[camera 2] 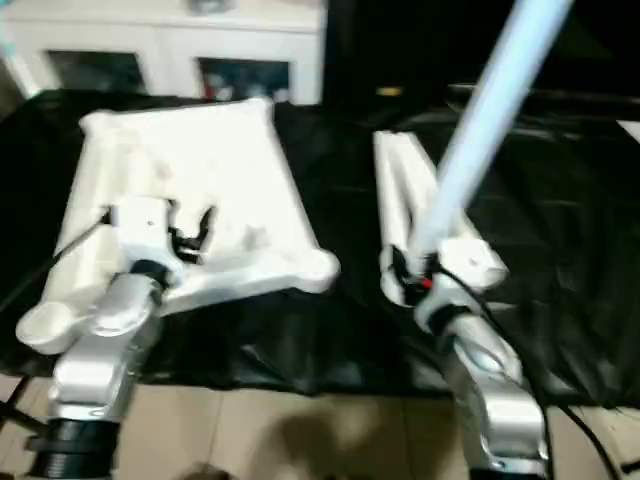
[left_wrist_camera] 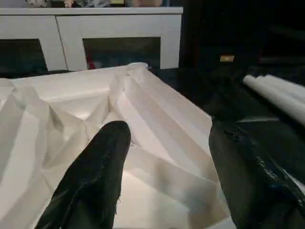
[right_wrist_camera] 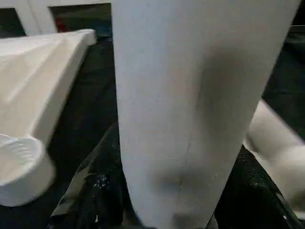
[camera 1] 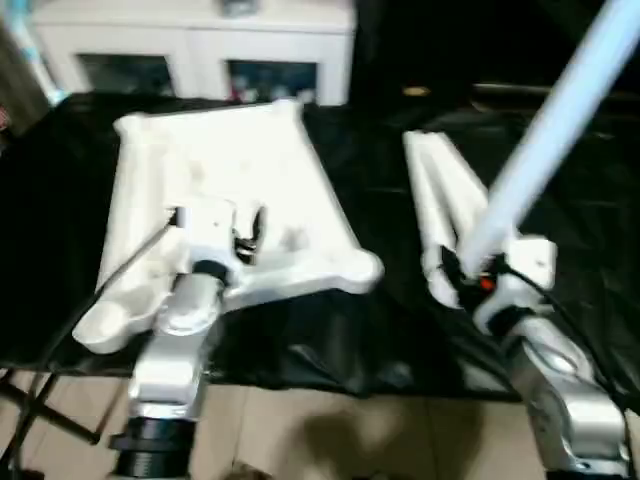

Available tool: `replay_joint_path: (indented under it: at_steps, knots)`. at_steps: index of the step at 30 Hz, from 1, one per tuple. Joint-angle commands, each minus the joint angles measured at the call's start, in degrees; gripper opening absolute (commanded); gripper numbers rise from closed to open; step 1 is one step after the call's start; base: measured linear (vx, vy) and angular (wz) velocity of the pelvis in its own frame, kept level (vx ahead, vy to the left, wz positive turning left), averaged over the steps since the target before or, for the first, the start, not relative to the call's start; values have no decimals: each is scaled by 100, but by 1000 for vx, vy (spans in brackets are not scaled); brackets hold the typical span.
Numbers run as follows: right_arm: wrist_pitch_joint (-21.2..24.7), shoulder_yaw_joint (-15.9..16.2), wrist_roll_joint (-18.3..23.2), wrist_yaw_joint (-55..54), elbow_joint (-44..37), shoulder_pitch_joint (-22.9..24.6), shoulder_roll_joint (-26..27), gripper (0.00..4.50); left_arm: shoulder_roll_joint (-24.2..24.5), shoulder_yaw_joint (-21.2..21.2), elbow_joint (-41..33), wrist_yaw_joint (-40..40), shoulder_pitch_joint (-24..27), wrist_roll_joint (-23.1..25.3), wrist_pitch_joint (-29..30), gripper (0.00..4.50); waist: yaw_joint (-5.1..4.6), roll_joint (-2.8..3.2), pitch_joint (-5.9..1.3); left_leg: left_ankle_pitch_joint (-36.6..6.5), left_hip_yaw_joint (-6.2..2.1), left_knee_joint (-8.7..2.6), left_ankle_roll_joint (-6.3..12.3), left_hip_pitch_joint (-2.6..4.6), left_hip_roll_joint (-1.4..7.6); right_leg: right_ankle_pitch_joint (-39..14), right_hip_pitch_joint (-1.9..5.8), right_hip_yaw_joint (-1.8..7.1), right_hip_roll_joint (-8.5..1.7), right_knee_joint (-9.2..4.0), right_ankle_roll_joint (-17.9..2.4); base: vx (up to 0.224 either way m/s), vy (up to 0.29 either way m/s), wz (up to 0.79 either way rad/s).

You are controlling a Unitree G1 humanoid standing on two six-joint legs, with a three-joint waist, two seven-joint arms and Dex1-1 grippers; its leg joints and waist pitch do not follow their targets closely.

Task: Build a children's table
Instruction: Pick table leg

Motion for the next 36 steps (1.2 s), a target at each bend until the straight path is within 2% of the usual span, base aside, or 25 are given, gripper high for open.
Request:
replay_joint_path:
  at_steps: [1,2,3,4,6,9,10,11,12,13,14,15,16,17,19,20,21,24,26,27,28,31,34,35,36]
  knots:
    - [238,129,35,62,-108,-70,-40,191,42,85,-152,106,17,25,71,303,3,134,-445,-57,-839,-742,1341,285,1633,-1181,190,542,-976,4,1070,-45,-144,-3]
    - [287,143,43,76,-101,-77,-53,191,52,76,-159,108,18,42,88,303,-24,110,-420,-107,-855,-777,1434,343,1686,-836,78,677,-1060,258,823,-45,-144,-3]
    - [317,209,85,169,-87,-93,-61,191,87,51,-178,62,44,50,97,303,1,-109,-303,-340,-510,-679,1194,284,1245,-521,-56,873,-1071,97,313,-35,-129,17]
    - [335,274,106,248,-81,-107,-65,191,119,25,-199,23,73,60,93,303,72,-229,-256,-770,-142,-366,349,109,481,-1726,209,985,-1282,-389,136,-58,-115,15]
    - [333,482,-37,320,-26,-144,-122,191,163,3,-253,-16,137,95,2,303,262,-266,-208,-273,-92,-295,-132,91,421,-4238,237,968,-1284,-649,624,-66,-118,7]
    - [174,815,-272,509,66,-207,-244,191,196,34,-289,36,188,158,-16,303,234,-209,-167,-1059,-63,-527,-375,329,485,-4874,125,557,-913,-759,933,-69,-76,1]
    - [-3,1033,-329,716,228,-253,-268,191,216,74,-304,57,201,134,4,303,263,-275,-129,-1841,-304,-718,-328,125,539,-4805,489,163,-1143,-649,713,0,0,0]
    - [-48,1104,-339,788,273,-268,-271,191,230,87,-316,58,202,130,14,303,194,-81,-125,-2823,-495,-985,-397,-147,714,-4659,785,-3,-1041,-366,624,0,0,0]
    - [-67,1140,-343,825,293,-275,-272,191,238,94,-324,57,204,128,21,303,321,95,-128,-3603,-542,-1350,-509,-450,754,-3868,1079,112,-826,513,322,-29,18,35]
    - [-90,1231,-345,902,335,-316,-248,191,297,123,-353,57,189,139,101,303,303,31,-144,-4045,-589,-1410,-558,-443,575,-2871,1056,214,-549,749,169,-1,-24,59]
    - [-90,1231,-345,902,335,-316,-248,191,297,123,-353,57,189,139,101,303,242,-86,-133,-3912,-508,-1268,-413,-131,334,-2954,810,416,-575,643,-38,-1,-24,59]
    - [-86,1244,-344,905,341,-329,-235,191,317,131,-362,56,183,145,133,303,275,-364,6,-2288,-352,127,-494,453,145,-6195,277,569,-1552,-852,-204,27,-64,72]
    - [-66,1158,-182,900,356,-385,-122,191,383,147,-361,-27,148,129,135,303,123,-280,24,-508,-362,699,-410,400,56,-7149,342,1033,-1455,-993,-410,92,-34,39]
    - [-40,1108,-101,877,360,-403,-74,191,402,150,-356,-49,136,124,133,303,293,-354,47,-658,-341,671,-367,103,101,-6785,815,1069,-1531,-869,-460,92,-34,39]
    - [4,988,6,786,390,-426,13,191,423,158,-332,-67,114,119,96,303,490,-185,26,-1157,-316,-117,-395,500,420,-5279,900,886,-1242,-694,-619,67,33,27]
    - [-78,992,-57,780,441,-439,-18,191,445,143,-300,-90,74,105,107,303,413,46,-192,-1057,-708,-832,-304,1270,895,-2705,446,475,-581,17,-665,22,35,38]
    - [-148,957,-86,746,477,-427,-26,191,464,109,-270,-151,44,73,92,303,152,96,-243,-1359,-1049,-1056,-149,1444,1329,-1316,36,397,-511,683,-230,67,39,31]
    - [-249,578,49,446,544,-388,78,191,561,-78,-174,-473,-48,5,40,303,72,-25,-338,770,-735,-867,1267,1373,950,-258,-496,391,-582,875,489,140,40,7]
    - [-247,343,145,276,522,-390,143,191,610,-195,-113,-719,-84,-46,57,303,52,-301,-339,876,-239,-663,1187,1146,324,533,-239,582,-728,185,9,139,-15,4]
    - [-285,235,188,219,469,-378,175,191,692,-323,-65,-898,-93,0,-25,303,200,-666,-423,91,-26,-388,819,657,-187,-223,564,1108,-922,-77,-322,182,-40,16]
    - [-314,163,217,188,397,-360,188,191,752,-433,-28,-1063,-97,18,-75,303,471,-560,-370,-538,-188,186,299,374,-109,-916,881,1710,-1671,-473,-1702,193,-48,25]
    - [-361,34,277,172,97,-253,171,191,815,-632,83,-1409,-114,-24,-149,303,465,-334,-325,87,-482,414,-737,-101,275,371,1040,1435,-1558,-312,-2796,158,-16,10]
    - [-334,69,164,250,-182,-69,-25,191,725,-672,205,-1489,-119,-108,-174,303,374,120,-353,1190,-317,-619,-473,121,422,-438,746,615,-650,-220,-1549,114,31,2]
    - [-334,69,164,250,-182,-69,-25,191,725,-672,205,-1489,-119,-108,-174,303,31,253,-378,127,-926,-854,435,889,1179,-1184,1,503,-392,542,-401,110,55,5]
    - [-312,72,146,268,-220,-35,-85,191,672,-672,237,-1504,-131,-148,-151,303,24,228,-368,0,-956,-837,765,885,1208,-1050,-32,526,-464,615,-214,106,50,9]
